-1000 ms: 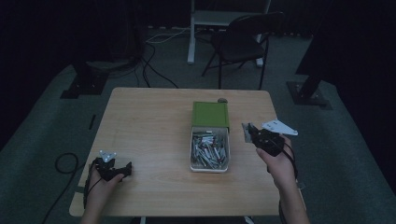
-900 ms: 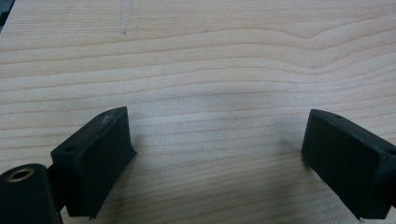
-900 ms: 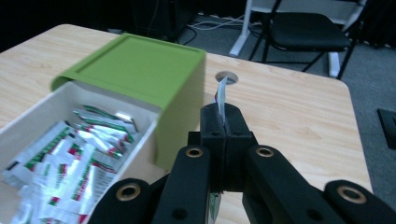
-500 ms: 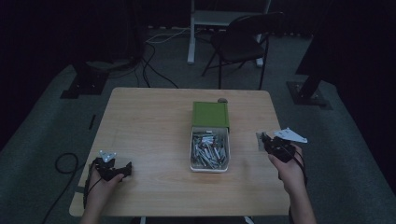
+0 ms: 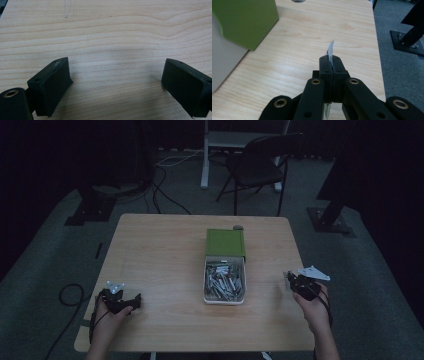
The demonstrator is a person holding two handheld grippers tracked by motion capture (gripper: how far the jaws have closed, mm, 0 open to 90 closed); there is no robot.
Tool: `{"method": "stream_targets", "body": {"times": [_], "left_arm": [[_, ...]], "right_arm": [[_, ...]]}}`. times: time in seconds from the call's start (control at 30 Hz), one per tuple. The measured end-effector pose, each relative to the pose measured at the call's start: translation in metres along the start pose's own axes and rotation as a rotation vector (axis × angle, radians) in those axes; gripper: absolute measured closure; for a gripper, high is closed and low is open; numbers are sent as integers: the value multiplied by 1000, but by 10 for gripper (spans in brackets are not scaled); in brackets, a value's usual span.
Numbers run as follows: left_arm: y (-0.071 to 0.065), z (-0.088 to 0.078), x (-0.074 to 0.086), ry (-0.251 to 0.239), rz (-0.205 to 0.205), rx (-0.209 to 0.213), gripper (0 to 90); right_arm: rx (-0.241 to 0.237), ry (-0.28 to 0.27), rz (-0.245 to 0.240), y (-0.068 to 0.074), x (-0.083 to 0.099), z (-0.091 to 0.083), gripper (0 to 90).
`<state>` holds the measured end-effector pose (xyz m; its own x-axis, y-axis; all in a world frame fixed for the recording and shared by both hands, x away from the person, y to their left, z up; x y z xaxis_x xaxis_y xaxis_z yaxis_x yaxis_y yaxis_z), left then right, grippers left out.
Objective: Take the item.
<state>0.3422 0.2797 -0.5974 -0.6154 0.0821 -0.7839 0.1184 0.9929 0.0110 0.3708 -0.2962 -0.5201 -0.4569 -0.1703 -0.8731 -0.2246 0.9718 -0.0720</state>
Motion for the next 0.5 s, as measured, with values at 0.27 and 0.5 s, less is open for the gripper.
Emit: {"method": "stream_targets", "body": {"times": [0.27, 0.5], "left_arm": [[0, 0, 0, 0, 0, 0, 93], [0, 0, 0, 0, 0, 0, 93]], "right_arm": [[-37, 30, -43, 22, 13, 8, 897], [-102, 39, -67, 47, 18, 13, 895]]}}
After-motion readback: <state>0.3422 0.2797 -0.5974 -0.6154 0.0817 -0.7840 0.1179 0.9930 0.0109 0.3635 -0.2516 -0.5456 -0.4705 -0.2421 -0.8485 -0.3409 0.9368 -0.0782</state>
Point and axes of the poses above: each handheld gripper's, and its own axes: z roughly forward along the jaws, x roughly out of its underside, y roughly to its left, the point moved 6 cm from there along z, roughly forward along the jaws, and after that the axes turned 7 degrees about -y, right-handed, at the moved point
